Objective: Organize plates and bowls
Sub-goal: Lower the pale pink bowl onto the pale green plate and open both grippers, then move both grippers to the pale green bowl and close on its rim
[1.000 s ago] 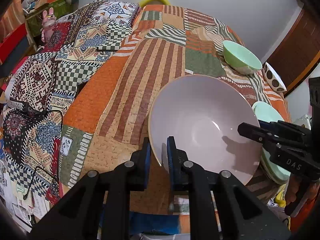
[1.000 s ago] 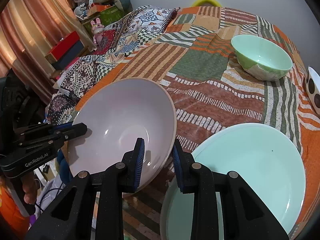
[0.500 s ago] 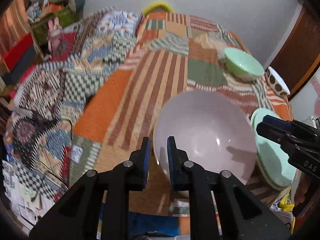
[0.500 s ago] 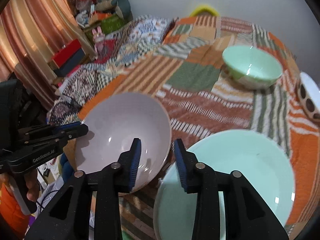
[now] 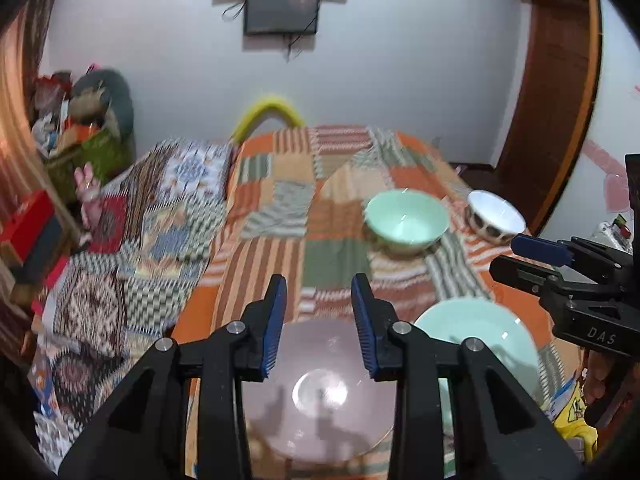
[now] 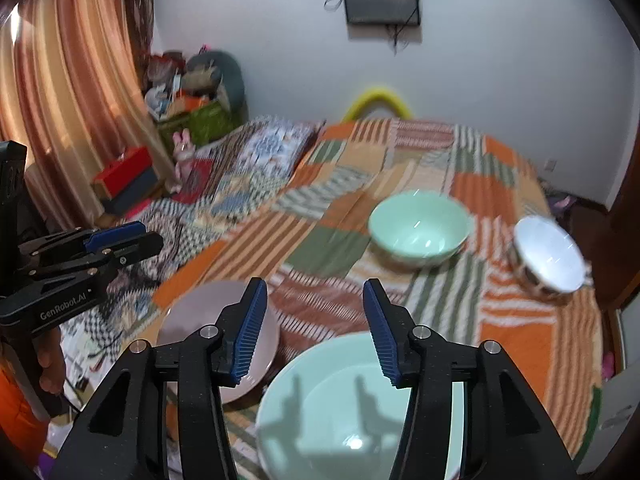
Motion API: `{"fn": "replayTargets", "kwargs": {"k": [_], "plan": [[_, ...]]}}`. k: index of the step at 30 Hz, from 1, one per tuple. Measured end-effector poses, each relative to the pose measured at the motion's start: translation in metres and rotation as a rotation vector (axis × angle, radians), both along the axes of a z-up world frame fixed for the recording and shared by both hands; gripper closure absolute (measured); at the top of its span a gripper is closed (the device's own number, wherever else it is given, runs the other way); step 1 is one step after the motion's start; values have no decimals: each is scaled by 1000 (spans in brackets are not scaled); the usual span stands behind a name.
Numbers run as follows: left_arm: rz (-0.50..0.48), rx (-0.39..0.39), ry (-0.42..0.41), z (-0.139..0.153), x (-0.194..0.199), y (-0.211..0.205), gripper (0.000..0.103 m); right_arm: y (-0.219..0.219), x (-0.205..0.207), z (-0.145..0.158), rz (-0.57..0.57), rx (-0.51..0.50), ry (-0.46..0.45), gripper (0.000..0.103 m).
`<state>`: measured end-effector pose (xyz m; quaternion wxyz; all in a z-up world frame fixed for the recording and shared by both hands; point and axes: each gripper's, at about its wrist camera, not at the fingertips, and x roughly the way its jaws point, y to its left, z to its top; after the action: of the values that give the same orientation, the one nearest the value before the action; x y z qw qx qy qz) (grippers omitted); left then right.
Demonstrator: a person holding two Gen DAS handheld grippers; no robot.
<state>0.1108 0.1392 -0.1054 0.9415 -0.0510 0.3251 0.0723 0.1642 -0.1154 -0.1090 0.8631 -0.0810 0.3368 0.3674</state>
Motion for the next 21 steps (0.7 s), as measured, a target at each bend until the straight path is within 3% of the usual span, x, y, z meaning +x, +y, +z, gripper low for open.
{"fn": "replayTargets", "kwargs": {"k": [10,14,21], "plan": [[-37,38,-97,38,43,-23,49,-31,28,40,-84,75,-106,50],[-33,19,-94,39,70,-22,42,-37,46,46,-116,88,-134,44],[-35,-29,-29,17,128,-10,41,-40,82,40,-155,90,-117,42]]}}
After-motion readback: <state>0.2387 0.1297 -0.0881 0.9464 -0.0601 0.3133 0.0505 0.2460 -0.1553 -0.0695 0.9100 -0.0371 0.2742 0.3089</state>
